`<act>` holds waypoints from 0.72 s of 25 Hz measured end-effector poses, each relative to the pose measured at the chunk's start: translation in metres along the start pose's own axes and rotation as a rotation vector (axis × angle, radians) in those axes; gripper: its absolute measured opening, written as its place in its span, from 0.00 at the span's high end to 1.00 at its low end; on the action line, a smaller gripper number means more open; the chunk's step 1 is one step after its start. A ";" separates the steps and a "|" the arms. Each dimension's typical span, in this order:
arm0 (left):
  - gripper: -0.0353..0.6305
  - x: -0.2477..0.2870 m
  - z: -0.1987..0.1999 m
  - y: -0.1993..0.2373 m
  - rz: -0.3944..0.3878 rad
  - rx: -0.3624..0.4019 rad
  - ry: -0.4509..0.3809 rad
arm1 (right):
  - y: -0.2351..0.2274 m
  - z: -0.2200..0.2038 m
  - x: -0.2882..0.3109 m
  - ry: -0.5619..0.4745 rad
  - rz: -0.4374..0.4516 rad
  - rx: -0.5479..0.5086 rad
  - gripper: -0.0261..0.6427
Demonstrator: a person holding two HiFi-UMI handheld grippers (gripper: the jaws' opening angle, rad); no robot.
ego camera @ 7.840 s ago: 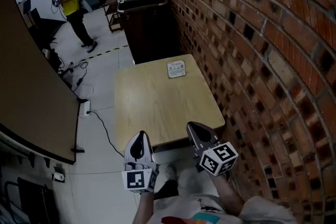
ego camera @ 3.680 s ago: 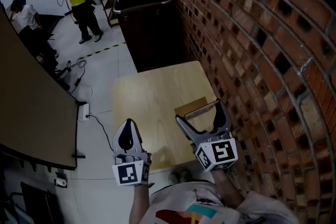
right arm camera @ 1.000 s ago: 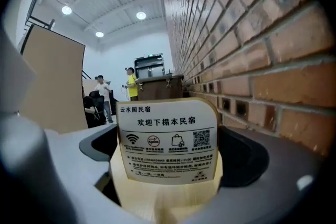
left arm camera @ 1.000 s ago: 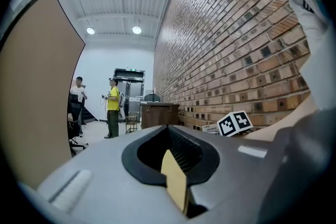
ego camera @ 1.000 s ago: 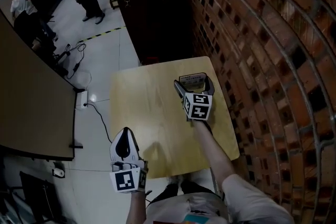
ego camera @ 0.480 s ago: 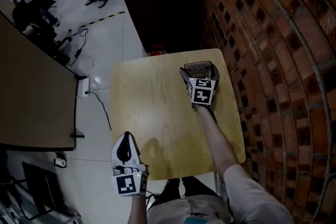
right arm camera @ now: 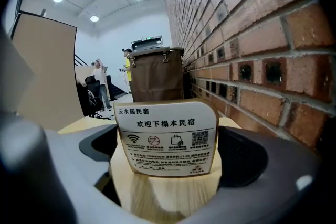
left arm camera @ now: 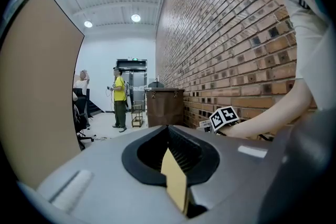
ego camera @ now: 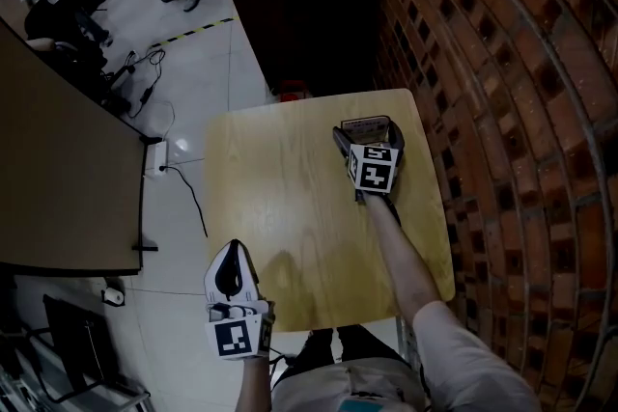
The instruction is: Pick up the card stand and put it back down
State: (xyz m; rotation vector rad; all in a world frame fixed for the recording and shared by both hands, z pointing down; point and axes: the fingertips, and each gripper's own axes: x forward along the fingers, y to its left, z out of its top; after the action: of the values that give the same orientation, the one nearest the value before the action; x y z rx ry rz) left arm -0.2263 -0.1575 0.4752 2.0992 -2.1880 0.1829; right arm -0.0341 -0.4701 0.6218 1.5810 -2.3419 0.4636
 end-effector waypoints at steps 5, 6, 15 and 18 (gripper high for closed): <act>0.99 -0.004 -0.001 0.002 0.004 -0.007 0.000 | 0.001 0.003 0.003 -0.009 0.019 -0.008 0.10; 0.99 -0.005 -0.001 0.002 0.004 -0.007 0.001 | 0.001 0.004 0.003 -0.013 0.029 -0.007 0.10; 0.99 -0.015 0.003 0.006 0.014 -0.005 -0.012 | -0.006 0.012 -0.014 -0.037 0.017 0.020 0.10; 0.99 -0.016 0.006 0.003 0.009 -0.008 -0.027 | -0.009 0.022 -0.031 -0.086 0.019 0.061 0.10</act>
State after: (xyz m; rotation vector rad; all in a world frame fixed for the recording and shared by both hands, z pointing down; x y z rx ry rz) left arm -0.2289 -0.1421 0.4670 2.1002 -2.2100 0.1467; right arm -0.0154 -0.4564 0.5905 1.6376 -2.4300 0.4845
